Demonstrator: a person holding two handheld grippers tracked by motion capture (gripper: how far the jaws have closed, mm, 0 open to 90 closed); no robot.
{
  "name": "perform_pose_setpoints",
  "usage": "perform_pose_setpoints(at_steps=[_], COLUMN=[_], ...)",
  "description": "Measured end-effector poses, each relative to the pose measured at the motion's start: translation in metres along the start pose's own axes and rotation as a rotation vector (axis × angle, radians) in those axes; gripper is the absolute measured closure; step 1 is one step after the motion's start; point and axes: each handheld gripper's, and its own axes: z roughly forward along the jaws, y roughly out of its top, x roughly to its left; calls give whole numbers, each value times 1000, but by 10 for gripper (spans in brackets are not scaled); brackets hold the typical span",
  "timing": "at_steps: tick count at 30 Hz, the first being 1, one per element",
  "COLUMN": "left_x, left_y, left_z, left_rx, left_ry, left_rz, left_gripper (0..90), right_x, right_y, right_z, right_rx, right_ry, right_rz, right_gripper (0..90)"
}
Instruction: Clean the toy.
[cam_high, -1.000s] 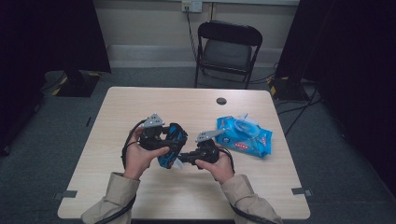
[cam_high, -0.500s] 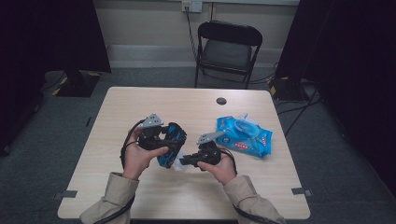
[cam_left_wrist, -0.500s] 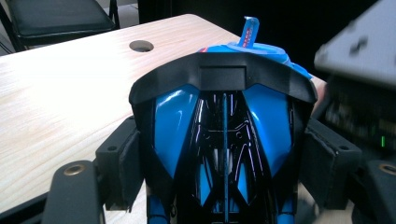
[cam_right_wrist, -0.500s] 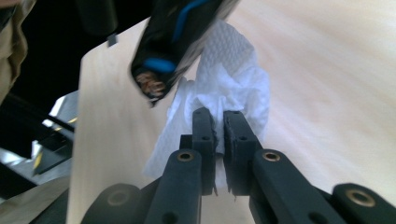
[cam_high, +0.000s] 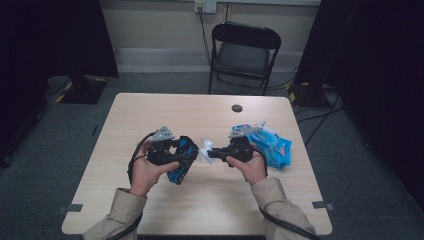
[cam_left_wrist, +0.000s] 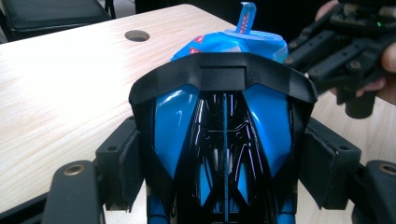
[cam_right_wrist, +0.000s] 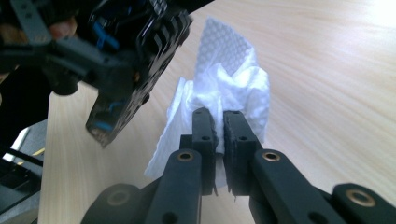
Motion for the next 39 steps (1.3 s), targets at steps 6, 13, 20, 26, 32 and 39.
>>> perform_pose_setpoints(at_steps=[6, 13, 20, 26, 32, 39], left_x=[-7, -10, -8, -7, -6, -4], left_y=[2, 3, 1, 2, 4, 4], left_z=[4, 7, 7, 5, 2, 2], left_rx=[6, 8, 15, 6, -9, -11], left_ry=[-22, -32, -40, -41, -37, -31], left_rz=[18, 19, 13, 13, 10, 5], left_gripper=[255, 255, 255, 255, 255, 255], right_x=[1, 9, 12, 14, 21, 26], right_y=[7, 10, 10, 6, 0, -12], right_z=[0, 8, 15, 23, 34, 44], right_rx=[-24, -24, -20, -14, -6, -6], right_ry=[8, 33, 45, 64, 94, 134], right_rz=[-1, -17, -19, -16, -15, 9], right_gripper=[846, 846, 847, 846, 846, 846])
